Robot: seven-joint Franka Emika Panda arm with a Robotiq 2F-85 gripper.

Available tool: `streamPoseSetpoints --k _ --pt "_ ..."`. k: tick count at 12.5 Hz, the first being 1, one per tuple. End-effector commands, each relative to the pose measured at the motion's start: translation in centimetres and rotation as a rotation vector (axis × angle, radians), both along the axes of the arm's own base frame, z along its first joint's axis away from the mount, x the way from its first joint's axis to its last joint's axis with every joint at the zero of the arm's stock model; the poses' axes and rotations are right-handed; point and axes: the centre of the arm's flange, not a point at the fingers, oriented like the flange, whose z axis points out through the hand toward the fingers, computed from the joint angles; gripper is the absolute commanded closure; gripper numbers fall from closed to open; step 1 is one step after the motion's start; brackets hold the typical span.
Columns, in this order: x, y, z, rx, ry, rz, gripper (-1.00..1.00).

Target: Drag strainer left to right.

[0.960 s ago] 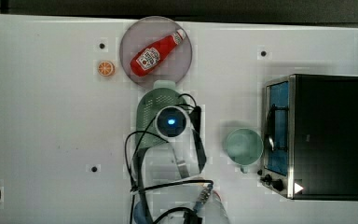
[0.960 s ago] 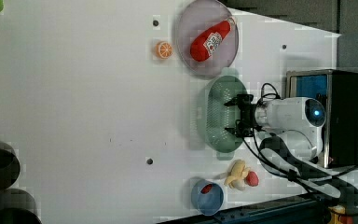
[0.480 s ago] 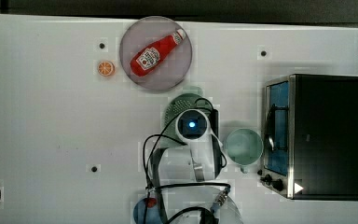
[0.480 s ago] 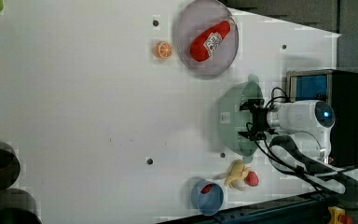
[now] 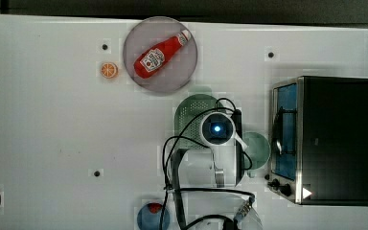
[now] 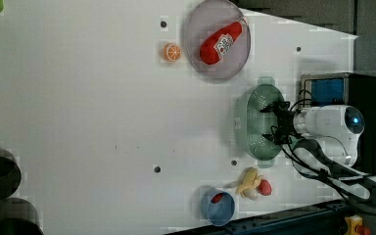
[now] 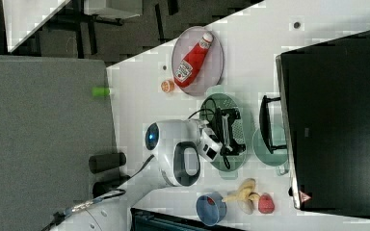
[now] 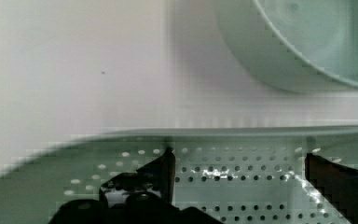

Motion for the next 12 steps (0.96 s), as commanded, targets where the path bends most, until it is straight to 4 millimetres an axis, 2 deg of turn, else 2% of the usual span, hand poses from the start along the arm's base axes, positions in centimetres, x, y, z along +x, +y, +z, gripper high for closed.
streamPoseSetpoints --k 1,4,7,10,12 --pt "1.0 1.8 3.2 0.014 -0.046 0.221 -1.0" --pt "2.5 5.1 9.5 -0.004 -0.097 0.295 -1.0" --pt "3.0 6.8 16.9 -0.058 -0.058 0.324 -1.0" --pt "2.2 7.3 24.1 -0.048 0.022 0.379 -1.0" --pt "0.8 7.3 28.3 0.075 0.051 0.438 -1.0"
